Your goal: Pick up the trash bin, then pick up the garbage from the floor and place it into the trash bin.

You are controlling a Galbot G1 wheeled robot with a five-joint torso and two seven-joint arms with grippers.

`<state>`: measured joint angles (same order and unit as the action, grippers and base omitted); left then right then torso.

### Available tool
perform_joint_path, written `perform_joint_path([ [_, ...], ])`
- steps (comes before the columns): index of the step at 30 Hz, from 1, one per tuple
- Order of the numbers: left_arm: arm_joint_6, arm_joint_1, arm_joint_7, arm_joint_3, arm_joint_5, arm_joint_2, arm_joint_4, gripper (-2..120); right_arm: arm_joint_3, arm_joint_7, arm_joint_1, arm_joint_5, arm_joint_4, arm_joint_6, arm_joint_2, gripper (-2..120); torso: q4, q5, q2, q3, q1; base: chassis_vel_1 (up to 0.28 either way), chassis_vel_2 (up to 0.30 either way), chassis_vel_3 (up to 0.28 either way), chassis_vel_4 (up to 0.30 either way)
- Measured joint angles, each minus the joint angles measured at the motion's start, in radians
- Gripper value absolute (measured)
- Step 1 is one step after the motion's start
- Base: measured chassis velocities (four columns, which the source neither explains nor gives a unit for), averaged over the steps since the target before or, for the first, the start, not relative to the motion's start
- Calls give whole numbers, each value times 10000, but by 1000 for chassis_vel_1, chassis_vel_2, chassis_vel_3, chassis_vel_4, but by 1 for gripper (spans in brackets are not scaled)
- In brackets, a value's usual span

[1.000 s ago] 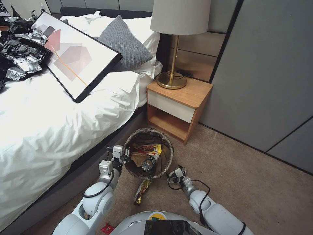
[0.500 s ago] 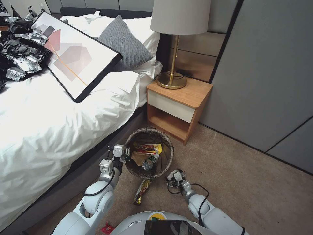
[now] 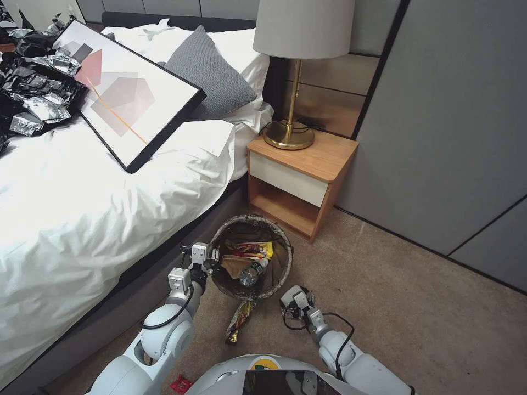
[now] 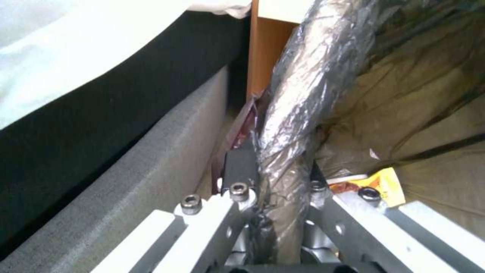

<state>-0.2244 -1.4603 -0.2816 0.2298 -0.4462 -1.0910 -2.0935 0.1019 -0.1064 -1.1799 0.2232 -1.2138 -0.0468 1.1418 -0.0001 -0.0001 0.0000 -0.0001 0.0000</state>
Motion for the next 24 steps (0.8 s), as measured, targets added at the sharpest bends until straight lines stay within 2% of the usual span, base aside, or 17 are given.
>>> perform_joint_path([
  [9,2,-13,-5,0,11,-16,0,3,-34,3,-2,-23,30,-28,26,97,0,0,0,0,0,0,0,0,0],
  [24,13,71,-20,-52,10,-29,52,3,-167,93,-240,-136,-36,-152,77,62,5,2,0,0,0,0,0,0,0],
])
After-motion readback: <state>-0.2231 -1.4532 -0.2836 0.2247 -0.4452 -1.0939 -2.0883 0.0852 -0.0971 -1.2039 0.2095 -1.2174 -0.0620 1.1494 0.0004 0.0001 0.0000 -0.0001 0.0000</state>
